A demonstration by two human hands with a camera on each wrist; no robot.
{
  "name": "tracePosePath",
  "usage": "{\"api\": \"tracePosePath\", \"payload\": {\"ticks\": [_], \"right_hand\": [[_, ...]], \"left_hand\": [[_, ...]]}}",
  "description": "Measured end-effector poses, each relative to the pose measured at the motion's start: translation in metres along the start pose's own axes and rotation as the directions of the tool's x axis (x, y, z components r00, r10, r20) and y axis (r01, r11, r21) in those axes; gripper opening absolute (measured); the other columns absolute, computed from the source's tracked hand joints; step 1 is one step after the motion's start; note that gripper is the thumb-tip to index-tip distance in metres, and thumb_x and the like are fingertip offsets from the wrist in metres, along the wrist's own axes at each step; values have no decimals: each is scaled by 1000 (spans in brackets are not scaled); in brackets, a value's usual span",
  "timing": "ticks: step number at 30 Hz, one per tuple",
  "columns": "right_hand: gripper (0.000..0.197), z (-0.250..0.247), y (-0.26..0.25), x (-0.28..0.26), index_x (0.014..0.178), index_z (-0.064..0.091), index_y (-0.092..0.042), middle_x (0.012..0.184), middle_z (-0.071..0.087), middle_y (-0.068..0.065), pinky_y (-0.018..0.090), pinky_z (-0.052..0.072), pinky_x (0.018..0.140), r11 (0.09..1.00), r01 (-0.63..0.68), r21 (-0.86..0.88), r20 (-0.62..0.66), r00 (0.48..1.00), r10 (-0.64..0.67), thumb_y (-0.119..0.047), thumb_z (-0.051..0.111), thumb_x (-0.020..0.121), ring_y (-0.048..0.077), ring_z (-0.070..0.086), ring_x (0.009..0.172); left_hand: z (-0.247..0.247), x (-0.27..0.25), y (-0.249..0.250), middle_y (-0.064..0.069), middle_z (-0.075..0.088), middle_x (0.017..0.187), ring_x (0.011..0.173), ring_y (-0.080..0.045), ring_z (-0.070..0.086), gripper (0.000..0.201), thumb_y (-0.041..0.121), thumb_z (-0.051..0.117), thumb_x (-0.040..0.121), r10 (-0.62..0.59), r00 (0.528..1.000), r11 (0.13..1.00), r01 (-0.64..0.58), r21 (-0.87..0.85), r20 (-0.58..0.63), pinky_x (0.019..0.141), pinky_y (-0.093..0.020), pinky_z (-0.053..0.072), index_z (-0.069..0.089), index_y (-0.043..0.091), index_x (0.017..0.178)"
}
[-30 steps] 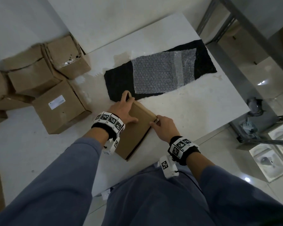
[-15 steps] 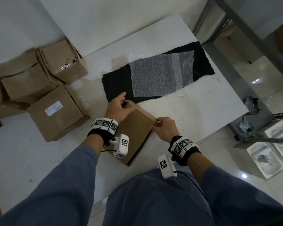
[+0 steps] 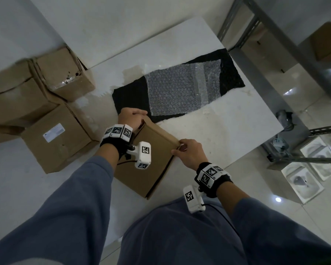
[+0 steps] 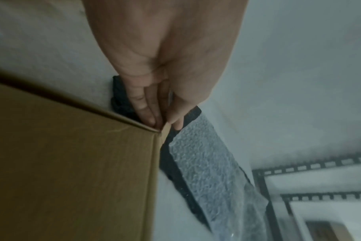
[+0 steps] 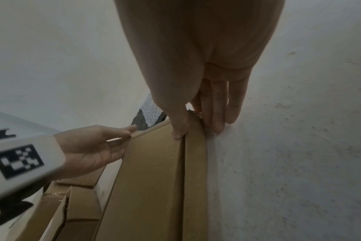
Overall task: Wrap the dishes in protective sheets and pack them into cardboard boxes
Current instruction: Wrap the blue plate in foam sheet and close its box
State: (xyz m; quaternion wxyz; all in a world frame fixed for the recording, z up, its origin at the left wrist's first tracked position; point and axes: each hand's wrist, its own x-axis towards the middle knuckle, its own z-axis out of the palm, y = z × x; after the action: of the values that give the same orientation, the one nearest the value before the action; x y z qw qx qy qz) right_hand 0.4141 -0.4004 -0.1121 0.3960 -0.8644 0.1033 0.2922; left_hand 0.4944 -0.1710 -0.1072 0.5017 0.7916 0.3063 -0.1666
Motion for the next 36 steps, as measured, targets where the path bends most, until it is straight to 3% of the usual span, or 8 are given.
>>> {"api": "tracePosePath", "payload": {"ticks": [4, 9, 13, 17, 24, 28, 32, 36], "right_hand": [[37, 0, 4, -1, 104, 69, -8, 85, 70, 8, 38, 55, 78, 1000, 11, 6, 3, 1000, -11, -35, 79, 81, 24, 65, 83], [31, -1, 8, -2, 100, 69, -14, 84, 69, 0, 23, 49, 68, 999, 50, 11, 8, 999, -50, -36, 79, 81, 17, 64, 80], [33, -2, 11, -3, 104, 68, -17, 85, 69, -3, 13, 46, 65, 997, 67, 37, 3, 998, -67, -36, 81, 80, 11, 65, 80], [39, 0, 15, -2, 109, 67, -20, 85, 68, -6, 7, 40, 61, 997, 71, 27, 9, 997, -71, -40, 81, 79, 4, 63, 78], [35, -3, 19, -4, 105, 65, -23, 87, 69, -2, 14, 48, 69, 994, 61, 88, 19, 998, -63, -37, 83, 78, 10, 65, 80], [38, -1, 19, -3, 108, 66, -22, 86, 70, -1, 19, 50, 72, 992, 62, 107, 23, 998, -65, -37, 83, 77, 10, 65, 80], [45, -2, 20, -4, 115, 64, -22, 87, 69, -1, 22, 53, 76, 993, 53, 109, 24, 998, -56, -37, 83, 77, 11, 66, 81], [49, -3, 18, -4, 119, 61, -24, 86, 69, -2, 22, 51, 74, 995, 41, 87, 25, 999, -43, -38, 83, 77, 10, 66, 81]], "left_hand": [[1, 4, 0, -16, 69, 110, 85, -19, 66, 28, -8, 56, 92, -187, 978, 940, 205, -273, 88, 73, -20, 58, 71, 2, 113], [0, 5, -4, -7, 72, 113, 107, -25, 65, 27, 7, 60, 93, -86, 994, 995, 81, 64, 73, 102, -34, 49, 78, 26, 86], [3, -1, 6, -8, 66, 127, 119, -24, 58, 27, 11, 51, 99, -17, 990, 973, -17, 232, 143, 96, -21, 39, 74, 13, 115], [5, -9, 9, -7, 62, 135, 126, -25, 54, 32, 18, 45, 103, 58, 979, 922, -128, 365, 195, 104, -27, 37, 69, 14, 125], [0, -18, 7, -8, 60, 137, 126, -27, 54, 41, 37, 43, 105, 189, 907, 790, -368, 491, 376, 104, -32, 38, 56, 20, 140], [-3, -18, 0, -7, 52, 146, 135, -26, 47, 43, 35, 43, 105, 209, 893, 817, -384, 431, 399, 112, -32, 32, 50, 19, 144], [-2, -19, 0, -4, 49, 149, 138, -21, 43, 42, 31, 45, 105, 240, 873, 848, -401, 345, 425, 106, -20, 26, 50, 17, 145], [2, -15, -3, -5, 52, 146, 134, -22, 47, 40, 26, 45, 105, 255, 878, 854, -401, 331, 405, 104, -22, 30, 51, 18, 144]]}}
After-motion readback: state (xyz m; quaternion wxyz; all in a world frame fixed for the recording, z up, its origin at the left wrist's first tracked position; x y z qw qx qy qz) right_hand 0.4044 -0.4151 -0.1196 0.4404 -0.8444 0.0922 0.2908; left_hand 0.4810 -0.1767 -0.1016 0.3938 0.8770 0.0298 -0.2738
